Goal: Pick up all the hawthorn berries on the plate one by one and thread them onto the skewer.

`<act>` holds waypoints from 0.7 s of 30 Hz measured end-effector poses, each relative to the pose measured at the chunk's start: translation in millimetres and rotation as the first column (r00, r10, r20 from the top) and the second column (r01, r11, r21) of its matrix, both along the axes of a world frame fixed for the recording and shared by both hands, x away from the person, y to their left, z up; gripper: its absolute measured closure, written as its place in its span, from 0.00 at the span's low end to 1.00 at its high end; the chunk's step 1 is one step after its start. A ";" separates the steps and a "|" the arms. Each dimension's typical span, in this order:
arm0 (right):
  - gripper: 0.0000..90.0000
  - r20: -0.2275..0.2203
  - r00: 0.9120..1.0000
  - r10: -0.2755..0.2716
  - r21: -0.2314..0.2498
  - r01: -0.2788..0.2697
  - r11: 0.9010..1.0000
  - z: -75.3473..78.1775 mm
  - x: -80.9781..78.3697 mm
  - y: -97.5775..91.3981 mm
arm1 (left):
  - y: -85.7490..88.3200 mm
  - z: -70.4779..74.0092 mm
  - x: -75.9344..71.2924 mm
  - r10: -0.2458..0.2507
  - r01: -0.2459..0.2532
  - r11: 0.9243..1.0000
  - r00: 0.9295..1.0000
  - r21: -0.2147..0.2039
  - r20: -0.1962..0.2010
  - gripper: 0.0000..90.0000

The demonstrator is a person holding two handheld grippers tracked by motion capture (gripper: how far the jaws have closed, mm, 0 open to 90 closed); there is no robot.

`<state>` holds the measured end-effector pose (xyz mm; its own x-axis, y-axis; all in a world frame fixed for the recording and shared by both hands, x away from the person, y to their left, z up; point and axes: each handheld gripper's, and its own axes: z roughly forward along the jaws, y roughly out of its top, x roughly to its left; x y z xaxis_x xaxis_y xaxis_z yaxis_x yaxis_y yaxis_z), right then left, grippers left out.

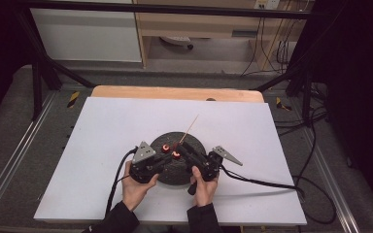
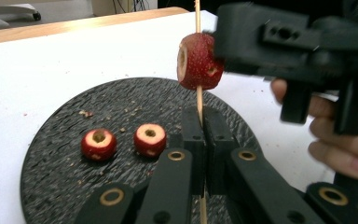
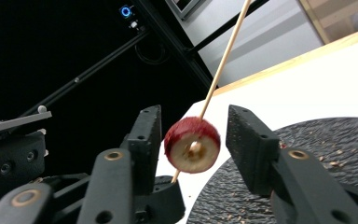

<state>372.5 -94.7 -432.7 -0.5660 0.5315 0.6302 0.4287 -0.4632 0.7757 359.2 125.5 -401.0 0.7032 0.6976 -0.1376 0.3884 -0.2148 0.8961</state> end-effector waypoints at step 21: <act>0.08 -0.095 0.992 0.083 -0.473 -0.118 0.873 4.0 10.5 -19.0 | 73.5 -10.8 -22.7 0.019 -0.019 0.997 1.000 0.078 -0.009 0.98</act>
<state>383.0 -113.7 -428.6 -0.5968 0.7198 0.3545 0.5138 0.0035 0.8579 336.6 199.0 -411.8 0.6885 0.7197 -0.0893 0.4020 -0.2762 0.8730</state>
